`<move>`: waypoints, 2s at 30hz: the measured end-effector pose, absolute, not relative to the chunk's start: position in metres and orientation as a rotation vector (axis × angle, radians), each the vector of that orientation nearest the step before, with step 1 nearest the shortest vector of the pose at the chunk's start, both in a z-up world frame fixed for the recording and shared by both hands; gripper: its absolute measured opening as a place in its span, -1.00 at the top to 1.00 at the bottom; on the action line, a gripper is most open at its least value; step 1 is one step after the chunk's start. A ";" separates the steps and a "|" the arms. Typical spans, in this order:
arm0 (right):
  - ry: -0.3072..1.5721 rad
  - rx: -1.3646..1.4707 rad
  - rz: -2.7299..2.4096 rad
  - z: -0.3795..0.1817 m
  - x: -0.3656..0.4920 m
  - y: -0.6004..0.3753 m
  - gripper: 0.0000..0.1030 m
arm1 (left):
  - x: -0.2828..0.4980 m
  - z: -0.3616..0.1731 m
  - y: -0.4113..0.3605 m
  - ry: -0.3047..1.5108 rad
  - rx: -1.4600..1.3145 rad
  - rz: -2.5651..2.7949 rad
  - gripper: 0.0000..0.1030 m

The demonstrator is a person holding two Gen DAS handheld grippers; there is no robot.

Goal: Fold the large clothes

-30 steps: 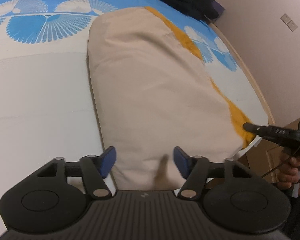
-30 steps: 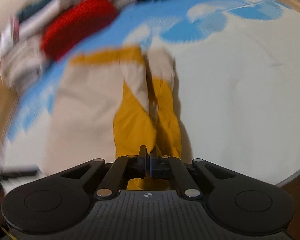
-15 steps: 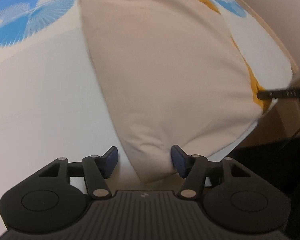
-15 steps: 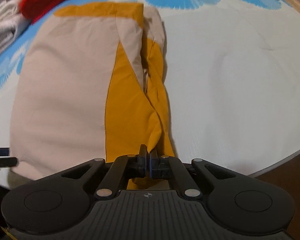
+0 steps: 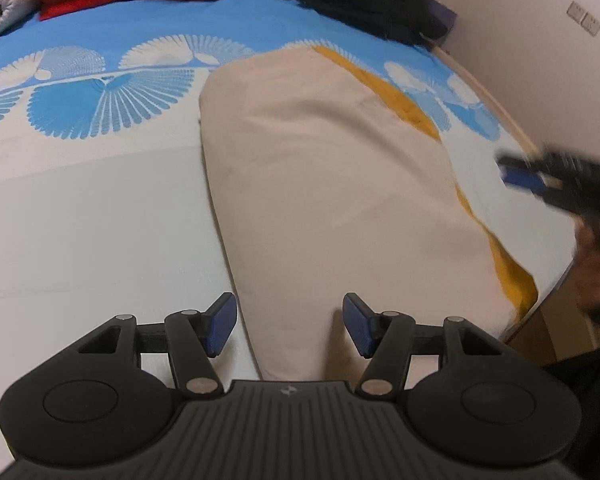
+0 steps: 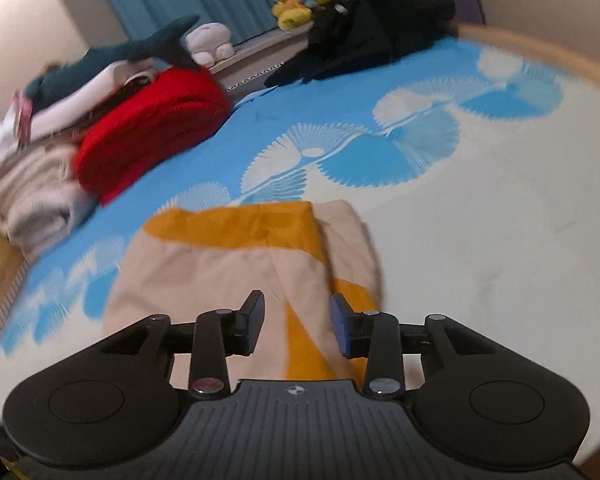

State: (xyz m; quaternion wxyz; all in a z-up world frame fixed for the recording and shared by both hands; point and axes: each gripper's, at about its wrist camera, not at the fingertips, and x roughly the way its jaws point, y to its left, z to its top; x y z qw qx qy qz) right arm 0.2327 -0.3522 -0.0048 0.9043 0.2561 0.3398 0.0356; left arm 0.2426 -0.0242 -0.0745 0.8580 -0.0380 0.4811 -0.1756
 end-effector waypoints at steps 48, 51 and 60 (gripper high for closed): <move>1.096 0.484 0.159 -0.084 0.263 -0.351 -0.15 | 0.375 -0.155 0.032 1.165 -0.730 -0.353 -0.72; 1.093 0.467 0.177 -0.083 0.263 -0.343 0.08 | 0.388 -0.172 0.029 1.158 -0.809 -0.375 -0.73; 1.036 0.409 0.148 -0.070 0.261 -0.330 0.85 | 0.398 -0.138 0.003 1.006 -0.624 -0.396 0.27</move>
